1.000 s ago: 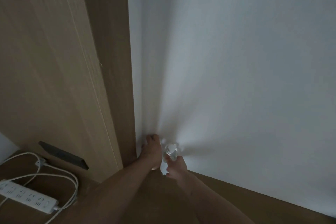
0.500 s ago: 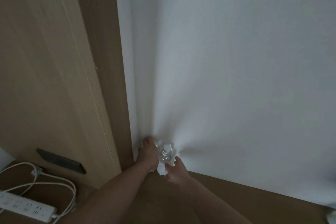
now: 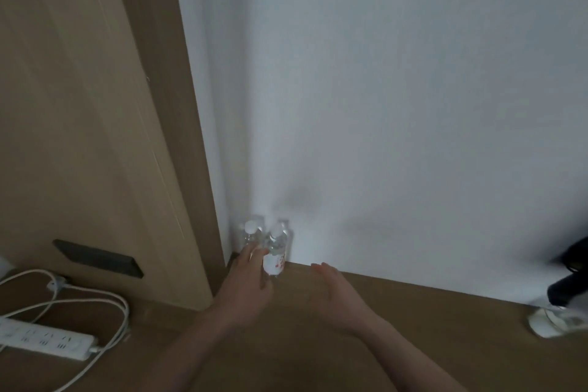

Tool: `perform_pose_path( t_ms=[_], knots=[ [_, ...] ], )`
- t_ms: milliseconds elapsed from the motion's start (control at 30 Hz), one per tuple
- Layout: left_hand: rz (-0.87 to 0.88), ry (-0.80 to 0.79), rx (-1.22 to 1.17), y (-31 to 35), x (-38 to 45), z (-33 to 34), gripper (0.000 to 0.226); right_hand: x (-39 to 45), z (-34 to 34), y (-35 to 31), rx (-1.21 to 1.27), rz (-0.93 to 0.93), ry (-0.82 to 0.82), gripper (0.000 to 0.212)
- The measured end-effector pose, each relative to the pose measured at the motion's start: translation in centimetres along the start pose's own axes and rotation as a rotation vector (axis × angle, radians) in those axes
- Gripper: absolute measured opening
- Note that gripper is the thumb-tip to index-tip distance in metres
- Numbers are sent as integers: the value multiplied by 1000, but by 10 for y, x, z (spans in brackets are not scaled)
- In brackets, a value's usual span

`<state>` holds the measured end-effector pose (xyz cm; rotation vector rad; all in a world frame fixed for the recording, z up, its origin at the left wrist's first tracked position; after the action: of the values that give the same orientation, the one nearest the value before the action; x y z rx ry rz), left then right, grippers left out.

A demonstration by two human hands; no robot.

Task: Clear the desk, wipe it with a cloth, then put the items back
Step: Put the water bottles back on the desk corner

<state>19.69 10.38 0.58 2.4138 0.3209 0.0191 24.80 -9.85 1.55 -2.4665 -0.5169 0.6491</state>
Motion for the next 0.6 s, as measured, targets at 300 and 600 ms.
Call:
perform_pose_path(
  t_ms=[300, 600],
  knots=[
    [160, -192, 302, 18, -75, 20, 71, -78, -5, 45, -144, 38, 23, 77],
    [261, -260, 424, 90, -127, 48, 73, -188, -34, 90, -153, 133, 144, 75]
  ],
)
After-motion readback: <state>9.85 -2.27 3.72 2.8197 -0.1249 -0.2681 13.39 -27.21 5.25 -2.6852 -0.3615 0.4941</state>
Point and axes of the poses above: each hand's wrist, its own x-axis towards the middle knuckle, its own z-axis out of the palm, y = z × x, the point moved 6 cm from there along x, towards the middle knuckle, and after that the axes turned 3 degrees about y, right-handed, at the moved point
